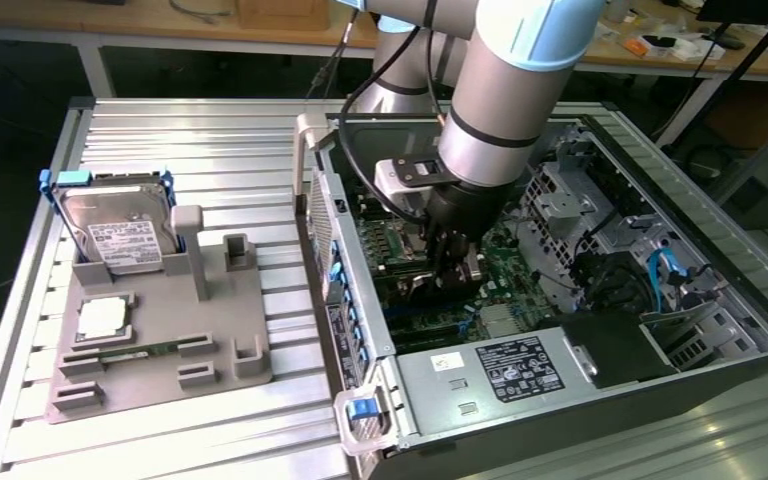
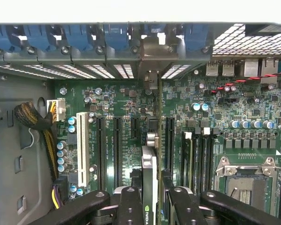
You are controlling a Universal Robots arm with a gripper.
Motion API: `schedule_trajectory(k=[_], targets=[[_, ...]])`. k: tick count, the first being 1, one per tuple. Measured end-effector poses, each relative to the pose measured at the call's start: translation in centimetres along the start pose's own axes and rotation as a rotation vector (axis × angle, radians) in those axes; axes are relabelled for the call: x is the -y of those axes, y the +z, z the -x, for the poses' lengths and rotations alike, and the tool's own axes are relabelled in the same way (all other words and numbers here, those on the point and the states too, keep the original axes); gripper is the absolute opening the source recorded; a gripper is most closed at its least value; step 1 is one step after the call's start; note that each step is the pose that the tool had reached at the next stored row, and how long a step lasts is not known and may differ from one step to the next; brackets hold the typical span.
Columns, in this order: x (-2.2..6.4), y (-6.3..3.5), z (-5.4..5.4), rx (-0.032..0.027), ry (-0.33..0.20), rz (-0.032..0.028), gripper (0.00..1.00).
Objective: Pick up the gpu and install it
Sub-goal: 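Insert the gpu into the slot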
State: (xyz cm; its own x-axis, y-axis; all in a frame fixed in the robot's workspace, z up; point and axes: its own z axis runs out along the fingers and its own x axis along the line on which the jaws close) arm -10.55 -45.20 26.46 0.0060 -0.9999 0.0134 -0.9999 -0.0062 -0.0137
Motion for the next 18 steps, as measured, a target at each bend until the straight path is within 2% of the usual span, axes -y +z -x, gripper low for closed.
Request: schedule_trajectory(k=[18], targets=[[0.00,-0.02,-0.07,-0.0002,-0.007,0.0000,0.27]])
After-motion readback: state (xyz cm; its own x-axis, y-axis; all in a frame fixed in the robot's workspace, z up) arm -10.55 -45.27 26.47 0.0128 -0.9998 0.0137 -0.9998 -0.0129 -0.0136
